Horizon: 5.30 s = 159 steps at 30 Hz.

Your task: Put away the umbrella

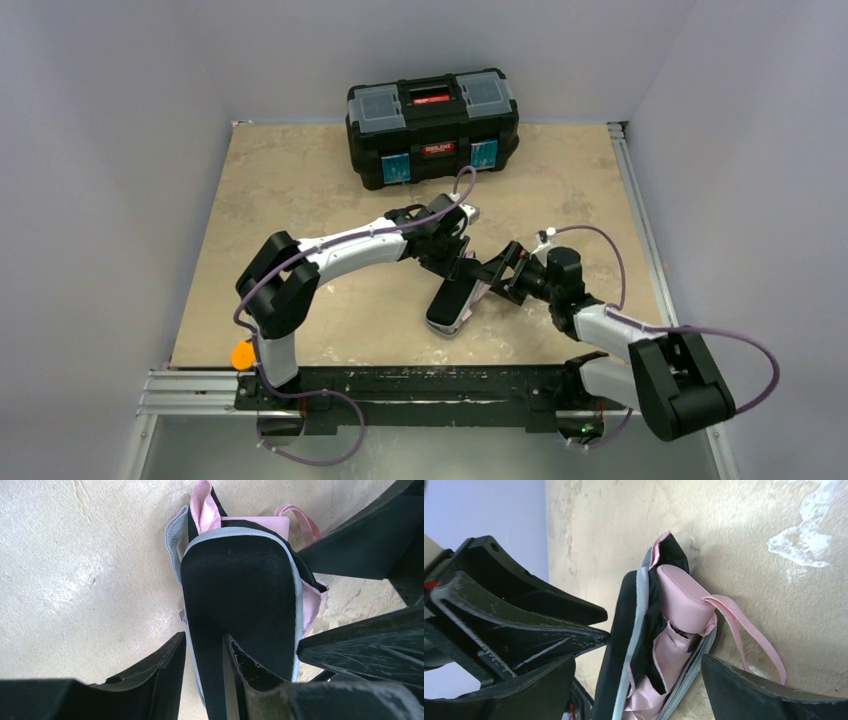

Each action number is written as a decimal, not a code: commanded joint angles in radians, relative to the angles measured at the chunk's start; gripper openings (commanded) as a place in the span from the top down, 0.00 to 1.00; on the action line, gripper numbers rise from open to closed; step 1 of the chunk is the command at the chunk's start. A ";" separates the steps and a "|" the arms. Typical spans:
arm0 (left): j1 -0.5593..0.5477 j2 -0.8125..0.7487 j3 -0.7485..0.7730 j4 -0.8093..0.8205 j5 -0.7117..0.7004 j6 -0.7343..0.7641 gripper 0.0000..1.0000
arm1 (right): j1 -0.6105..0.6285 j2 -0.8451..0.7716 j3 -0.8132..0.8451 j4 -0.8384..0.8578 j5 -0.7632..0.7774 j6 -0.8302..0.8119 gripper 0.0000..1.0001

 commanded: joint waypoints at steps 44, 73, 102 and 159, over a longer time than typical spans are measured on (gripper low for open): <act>-0.023 0.067 0.032 0.027 -0.036 0.010 0.63 | 0.113 0.543 -0.028 0.431 -0.076 0.041 0.80; 0.118 -0.207 -0.512 0.433 0.212 -0.618 0.00 | 0.113 0.368 0.036 0.348 -0.072 0.070 1.00; 0.106 -0.162 -0.693 0.947 0.353 -0.832 0.07 | 0.113 0.248 -0.004 0.509 -0.014 0.295 1.00; 0.125 -0.405 -0.239 0.556 0.641 -0.622 0.90 | 0.054 -0.251 0.146 0.202 -0.163 0.169 0.05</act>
